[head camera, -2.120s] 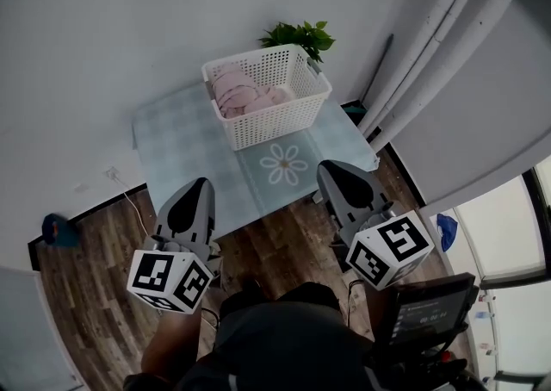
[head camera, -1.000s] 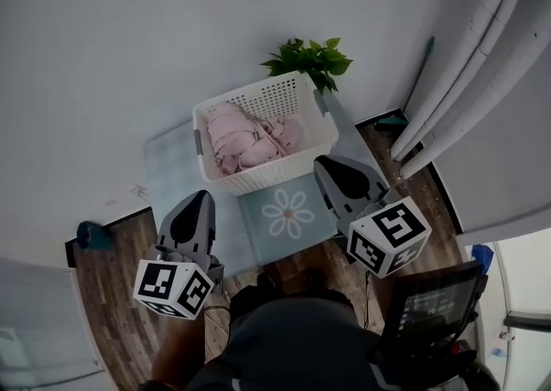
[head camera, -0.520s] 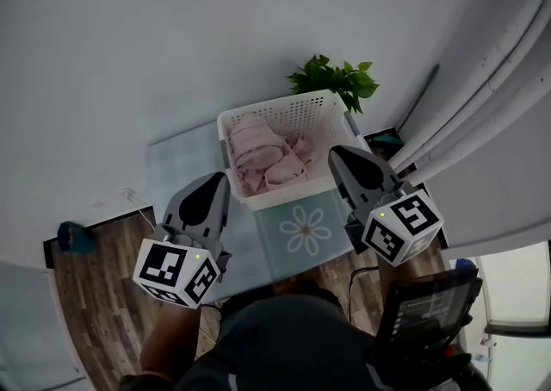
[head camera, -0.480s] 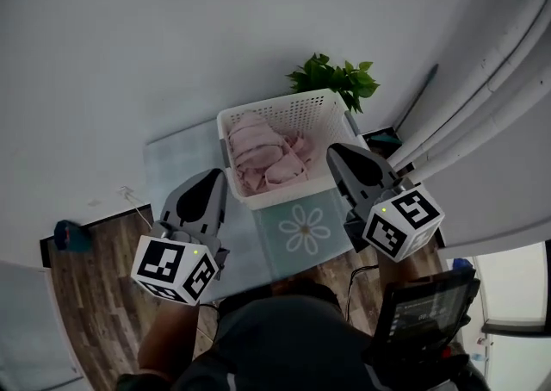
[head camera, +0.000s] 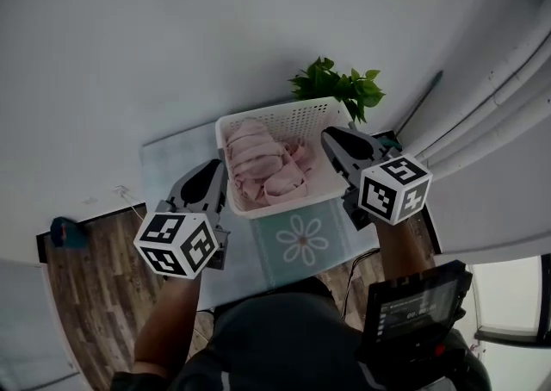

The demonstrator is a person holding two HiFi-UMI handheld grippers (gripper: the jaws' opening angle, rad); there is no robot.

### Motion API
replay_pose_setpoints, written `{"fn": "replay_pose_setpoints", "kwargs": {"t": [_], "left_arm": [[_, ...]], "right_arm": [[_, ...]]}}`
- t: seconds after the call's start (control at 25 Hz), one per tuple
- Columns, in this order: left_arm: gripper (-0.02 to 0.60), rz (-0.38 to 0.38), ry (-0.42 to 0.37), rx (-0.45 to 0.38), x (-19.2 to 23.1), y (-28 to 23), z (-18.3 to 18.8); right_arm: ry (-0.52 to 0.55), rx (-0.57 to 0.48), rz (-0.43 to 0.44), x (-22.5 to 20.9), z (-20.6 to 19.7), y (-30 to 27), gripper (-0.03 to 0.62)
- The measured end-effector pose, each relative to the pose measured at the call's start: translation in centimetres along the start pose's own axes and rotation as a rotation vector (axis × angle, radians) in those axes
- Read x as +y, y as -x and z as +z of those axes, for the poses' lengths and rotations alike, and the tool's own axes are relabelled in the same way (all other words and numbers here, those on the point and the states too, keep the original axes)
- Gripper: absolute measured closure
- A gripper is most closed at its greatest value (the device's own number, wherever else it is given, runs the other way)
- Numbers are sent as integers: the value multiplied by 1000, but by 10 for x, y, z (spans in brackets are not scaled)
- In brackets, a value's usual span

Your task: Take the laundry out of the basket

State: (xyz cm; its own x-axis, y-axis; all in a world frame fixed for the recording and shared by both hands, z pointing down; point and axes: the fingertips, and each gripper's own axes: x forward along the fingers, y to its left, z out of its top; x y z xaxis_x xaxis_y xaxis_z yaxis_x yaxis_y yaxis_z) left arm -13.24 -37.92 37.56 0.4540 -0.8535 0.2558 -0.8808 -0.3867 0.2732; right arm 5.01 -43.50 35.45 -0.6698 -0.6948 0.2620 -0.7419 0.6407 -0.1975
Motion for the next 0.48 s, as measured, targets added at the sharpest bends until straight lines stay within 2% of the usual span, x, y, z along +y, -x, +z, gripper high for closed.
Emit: {"fn": "replay_pose_setpoints", "kwargs": {"t": [0.08,0.16,0.2,0.24,0.36,0.48], "left_arm": [[571,16,-79,16,-3,-10,-1],[571,30,-132,35,-4,-20,-4],[569,31,-142,45,-3,-24,-6],[569,28,-148,58,-3,-29,-8],[527,10,-161,105,-3,-43,-16],[494,24,-191,131,-4,-53,-21]], "right_arm": [[-18,30,34,-9,-6,-13,561],[-24,78,65,-15,-18,-26,498],[-20,106,80,-17,-25,-33,443],[-16,134,97,-19,-33,-41,413],[-2,217,132,-30,-54,-62,364],[30,274,133,-46,-70,-78,291]]}}
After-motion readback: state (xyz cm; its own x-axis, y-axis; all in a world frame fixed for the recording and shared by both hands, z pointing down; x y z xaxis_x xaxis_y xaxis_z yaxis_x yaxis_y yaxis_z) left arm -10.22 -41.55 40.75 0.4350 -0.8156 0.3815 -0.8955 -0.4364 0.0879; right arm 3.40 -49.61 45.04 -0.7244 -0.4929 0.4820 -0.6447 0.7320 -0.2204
